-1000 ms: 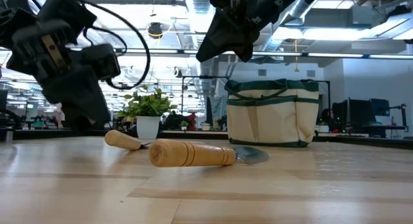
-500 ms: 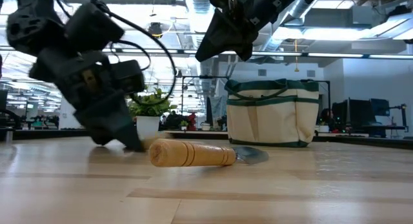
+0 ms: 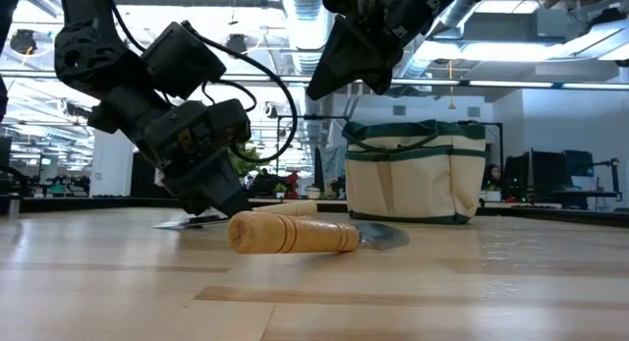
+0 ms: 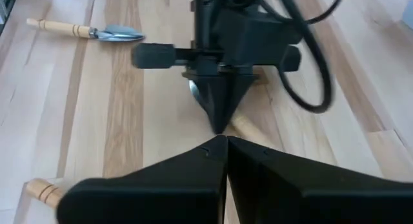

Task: Pick & Place Garden tools in Gardening bag
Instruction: Put the trowel into the gardening bag

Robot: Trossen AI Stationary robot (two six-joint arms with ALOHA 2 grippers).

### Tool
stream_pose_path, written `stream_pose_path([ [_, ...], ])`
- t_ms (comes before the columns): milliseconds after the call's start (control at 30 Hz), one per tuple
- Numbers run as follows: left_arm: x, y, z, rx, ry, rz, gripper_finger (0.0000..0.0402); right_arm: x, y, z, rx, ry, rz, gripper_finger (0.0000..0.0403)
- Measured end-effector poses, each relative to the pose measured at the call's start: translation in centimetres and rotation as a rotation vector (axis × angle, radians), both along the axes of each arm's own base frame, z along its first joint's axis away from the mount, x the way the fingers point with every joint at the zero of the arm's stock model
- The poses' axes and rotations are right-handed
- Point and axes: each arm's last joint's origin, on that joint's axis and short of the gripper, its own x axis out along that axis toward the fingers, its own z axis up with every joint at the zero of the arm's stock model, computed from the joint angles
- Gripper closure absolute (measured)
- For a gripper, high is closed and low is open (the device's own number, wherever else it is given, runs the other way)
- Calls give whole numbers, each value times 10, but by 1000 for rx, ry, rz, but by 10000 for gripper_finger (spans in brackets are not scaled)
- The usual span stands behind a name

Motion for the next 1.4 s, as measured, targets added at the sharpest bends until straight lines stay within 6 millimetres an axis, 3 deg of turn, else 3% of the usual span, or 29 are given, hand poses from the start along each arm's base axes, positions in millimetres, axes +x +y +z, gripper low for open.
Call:
stream_pose_path([
  [233, 0, 6, 0, -11, -2, -23, 400, -1, 0, -1, 1, 11, 2, 403],
  [700, -1, -14, 0, -66, 2, -146, 400, 6, -11, -12, 15, 46, 61, 403],
  [1100, -5, -15, -2, -59, 16, -110, 400, 14, -21, -34, 37, 98, 69, 403],
  [1400, -9, -14, -2, -39, 20, -85, 400, 16, -22, -33, -40, 89, 139, 403],
])
